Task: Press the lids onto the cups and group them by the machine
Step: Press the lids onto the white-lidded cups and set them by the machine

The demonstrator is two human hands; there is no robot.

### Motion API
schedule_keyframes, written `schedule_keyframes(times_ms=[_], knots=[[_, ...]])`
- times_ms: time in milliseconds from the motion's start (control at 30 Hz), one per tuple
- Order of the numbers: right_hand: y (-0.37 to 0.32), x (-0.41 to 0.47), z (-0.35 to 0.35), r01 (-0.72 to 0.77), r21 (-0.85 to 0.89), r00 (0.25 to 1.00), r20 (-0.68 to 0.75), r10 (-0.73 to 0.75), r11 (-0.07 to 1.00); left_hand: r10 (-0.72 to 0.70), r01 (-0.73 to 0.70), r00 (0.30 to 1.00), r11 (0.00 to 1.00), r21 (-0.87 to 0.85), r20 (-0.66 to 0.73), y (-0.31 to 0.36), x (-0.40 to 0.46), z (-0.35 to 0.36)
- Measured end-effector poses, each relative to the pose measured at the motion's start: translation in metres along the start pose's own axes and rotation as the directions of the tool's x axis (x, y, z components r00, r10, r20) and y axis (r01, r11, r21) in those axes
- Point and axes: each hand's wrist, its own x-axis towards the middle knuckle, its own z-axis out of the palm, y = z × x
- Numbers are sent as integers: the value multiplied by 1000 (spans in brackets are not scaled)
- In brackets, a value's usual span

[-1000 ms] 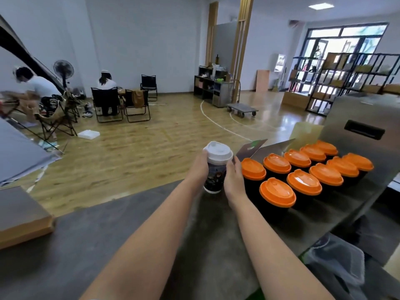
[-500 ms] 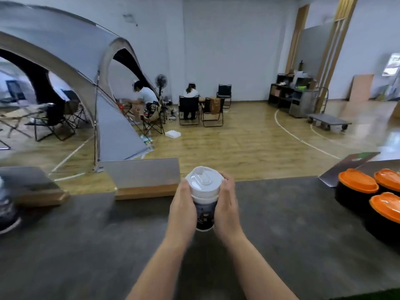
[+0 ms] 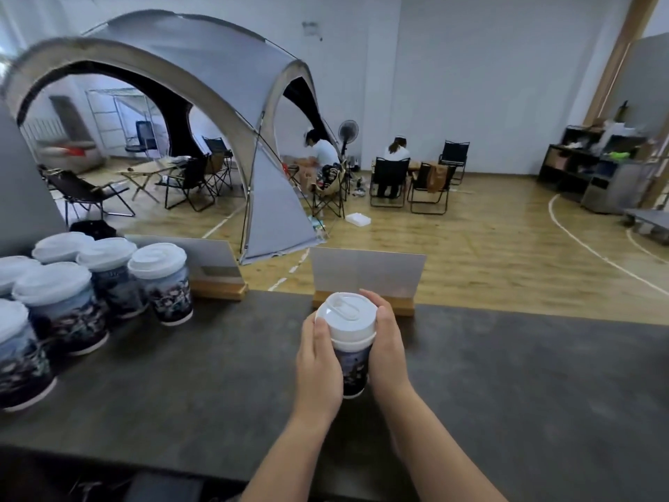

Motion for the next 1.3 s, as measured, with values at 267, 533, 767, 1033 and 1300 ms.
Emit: schedule_keyframes(times_ms=[267, 533, 767, 1033, 1300], knots=[[11, 14, -2, 218, -2, 972, 96, -217, 976, 201, -226, 965, 964, -142, -168, -10, 16, 19], [21, 22, -2, 254, 37, 962, 91, -256, 967, 268, -304, 933, 944, -126, -238, -21, 26, 24], [3, 8, -2, 204, -50, 979, 3, -204, 978, 240, -248, 921, 969, 12, -307, -13, 21, 18], [-9, -39, -33, 250, -199, 962, 166, -218, 948, 245, -245, 969, 970, -4, -28, -3, -6, 17], [-24, -32, -49, 293, -249, 956, 90, -279, 923, 162, -158, 985, 984, -78, 53, 13, 18, 26]])
